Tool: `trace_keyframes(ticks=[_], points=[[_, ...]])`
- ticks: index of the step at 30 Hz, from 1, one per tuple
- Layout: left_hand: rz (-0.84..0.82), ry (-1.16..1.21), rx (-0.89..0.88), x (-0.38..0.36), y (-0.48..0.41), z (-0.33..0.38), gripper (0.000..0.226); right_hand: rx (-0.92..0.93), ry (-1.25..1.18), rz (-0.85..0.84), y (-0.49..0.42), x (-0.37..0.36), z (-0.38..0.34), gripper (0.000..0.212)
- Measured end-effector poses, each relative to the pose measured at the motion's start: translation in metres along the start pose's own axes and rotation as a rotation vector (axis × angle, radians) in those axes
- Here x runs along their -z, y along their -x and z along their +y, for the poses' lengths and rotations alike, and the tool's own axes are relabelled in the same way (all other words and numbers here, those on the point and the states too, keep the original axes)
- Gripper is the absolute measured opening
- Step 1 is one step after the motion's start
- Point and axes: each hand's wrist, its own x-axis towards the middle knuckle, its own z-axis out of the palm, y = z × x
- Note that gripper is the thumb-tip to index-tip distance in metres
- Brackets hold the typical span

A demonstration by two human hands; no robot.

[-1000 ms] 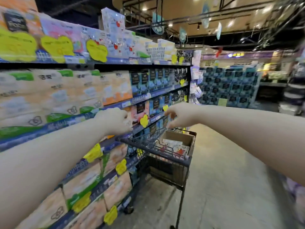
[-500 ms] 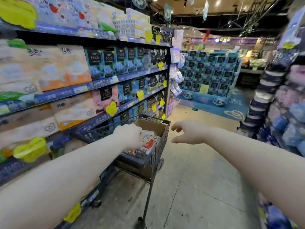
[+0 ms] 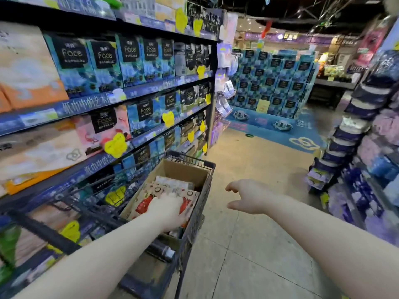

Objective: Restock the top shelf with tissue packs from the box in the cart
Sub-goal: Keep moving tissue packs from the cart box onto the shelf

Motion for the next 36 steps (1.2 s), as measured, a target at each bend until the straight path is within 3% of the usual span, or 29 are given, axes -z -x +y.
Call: trace_keyframes(ticks=[8, 21, 26, 31, 36], points=[[-0.054, 0.076, 0.164, -0.038, -0.088, -0.019, 0.057, 0.135, 0.015, -0.128, -0.126, -0.024, 0.031, 0.056], [-0.167, 0.347, 0.742, -0.091, -0.176, -0.019, 0.059, 0.477, 0.097, -0.321, -0.334, -0.043, 0.102, 0.051], [-0.224, 0.445, 0.93, -0.111, -0.172, -0.02, 0.06, 0.599, 0.12, -0.412, -0.384, -0.06, 0.077, 0.049], [-0.154, 0.609, 1.105, -0.129, -0.177, -0.061, 0.055, 0.72, 0.188, -0.477, -0.433, -0.077, 0.025, 0.05], [-0.104, 0.789, 1.201, -0.159, -0.198, -0.113, 0.057, 0.72, 0.232, -0.525, -0.479, -0.086, -0.026, 0.051]])
